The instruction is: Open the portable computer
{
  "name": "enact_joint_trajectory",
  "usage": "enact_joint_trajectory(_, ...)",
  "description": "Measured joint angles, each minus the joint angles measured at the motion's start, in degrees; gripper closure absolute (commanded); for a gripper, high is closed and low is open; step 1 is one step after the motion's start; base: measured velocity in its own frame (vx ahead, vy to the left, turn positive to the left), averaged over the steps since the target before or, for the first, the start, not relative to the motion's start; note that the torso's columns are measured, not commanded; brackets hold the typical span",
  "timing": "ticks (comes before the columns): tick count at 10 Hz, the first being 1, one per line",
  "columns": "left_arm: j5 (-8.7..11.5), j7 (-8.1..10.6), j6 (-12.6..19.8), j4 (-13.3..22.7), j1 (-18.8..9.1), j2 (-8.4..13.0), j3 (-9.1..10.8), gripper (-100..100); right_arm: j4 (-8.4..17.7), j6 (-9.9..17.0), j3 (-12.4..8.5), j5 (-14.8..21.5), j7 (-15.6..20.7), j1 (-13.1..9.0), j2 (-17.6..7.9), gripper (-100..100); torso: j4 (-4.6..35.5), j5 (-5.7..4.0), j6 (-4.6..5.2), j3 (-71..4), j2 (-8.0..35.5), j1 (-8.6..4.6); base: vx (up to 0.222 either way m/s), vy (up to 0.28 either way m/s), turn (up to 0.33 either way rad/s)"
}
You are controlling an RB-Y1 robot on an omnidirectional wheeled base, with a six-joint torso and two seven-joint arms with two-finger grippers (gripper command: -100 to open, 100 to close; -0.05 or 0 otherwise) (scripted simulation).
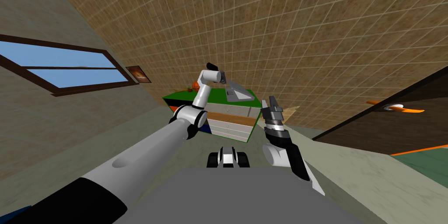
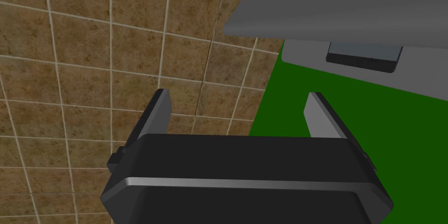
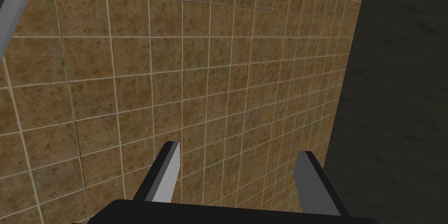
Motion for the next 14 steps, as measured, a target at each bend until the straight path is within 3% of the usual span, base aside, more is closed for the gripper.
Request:
enact_joint_trajectory(2,0.3,2.21,-3.0,3.6,-3.3,1.1,-2.29,-100,0.0,0.0,0.0,0.0,0.0,0.0,0.0,0,0.1,0.07,-0.02,0.2,0.3,0.20,-0.044,0.043,-0.015)
enact_joint_trajectory(4,0.4,2.53,-4.3,7.6,-4.3,1.3,-2.56,-100,0.0,0.0,0.0,0.0,0.0,0.0,0.0,0,0.0,0.00,0.00,0.0,0.0,-0.02,-0.026,0.025,-0.014)
enact_joint_trajectory(9,0.6,7.76,-10.7,18.8,-11.2,3.4,-7.66,-100,0.0,0.0,0.0,0.0,0.0,0.0,0.0,0,0.0,0.05,-0.01,0.1,0.1,0.14,-0.047,0.055,-0.023)
enact_joint_trajectory(11,0.6,8.26,-11.3,21.3,-11.2,3.6,-8.04,-100,0.0,0.0,0.0,0.0,0.0,0.0,0.0,0,0.0,-0.02,0.00,0.0,0.0,-0.06,-0.032,0.029,-0.016)
enact_joint_trajectory(12,0.6,9.50,-12.6,22.1,-12.1,4.3,-9.58,-100,0.0,0.0,0.0,0.0,0.0,0.0,0.0,0,0.0,0.03,0.01,0.1,0.2,0.14,-0.062,0.057,-0.038)
enact_joint_trajectory(14,0.8,10.99,-14.8,25.4,-14.7,4.7,-10.67,-100,0.0,0.0,0.0,0.0,0.0,0.0,0.0,0,0.0,0.03,-0.01,0.1,0.1,0.05,-0.021,0.013,0.003)
